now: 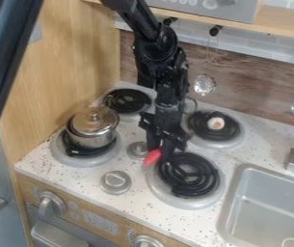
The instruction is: Picked a red spoon and placed it on the right side of a silk
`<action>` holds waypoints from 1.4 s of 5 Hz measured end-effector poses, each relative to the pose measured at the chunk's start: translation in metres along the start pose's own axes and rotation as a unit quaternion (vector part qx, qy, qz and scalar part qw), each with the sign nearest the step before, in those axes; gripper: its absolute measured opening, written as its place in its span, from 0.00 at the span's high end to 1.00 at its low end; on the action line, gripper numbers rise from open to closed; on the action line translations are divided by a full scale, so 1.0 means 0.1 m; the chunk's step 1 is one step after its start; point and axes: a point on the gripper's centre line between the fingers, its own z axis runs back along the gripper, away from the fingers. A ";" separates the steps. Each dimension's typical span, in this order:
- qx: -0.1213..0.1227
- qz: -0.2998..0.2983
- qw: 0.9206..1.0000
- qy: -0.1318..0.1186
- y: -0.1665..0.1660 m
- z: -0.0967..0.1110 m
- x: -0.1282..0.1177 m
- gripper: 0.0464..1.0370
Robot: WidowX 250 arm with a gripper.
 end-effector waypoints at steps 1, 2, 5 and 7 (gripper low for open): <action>0.005 -0.014 1.000 0.009 -0.18 -0.04 -0.16 0.71; 0.012 -0.018 1.000 0.009 -0.26 -0.03 -0.25 0.71; 0.025 -0.011 0.999 0.022 -0.48 0.01 -0.25 0.37; 0.030 0.023 0.999 0.019 -0.46 0.13 -0.24 0.02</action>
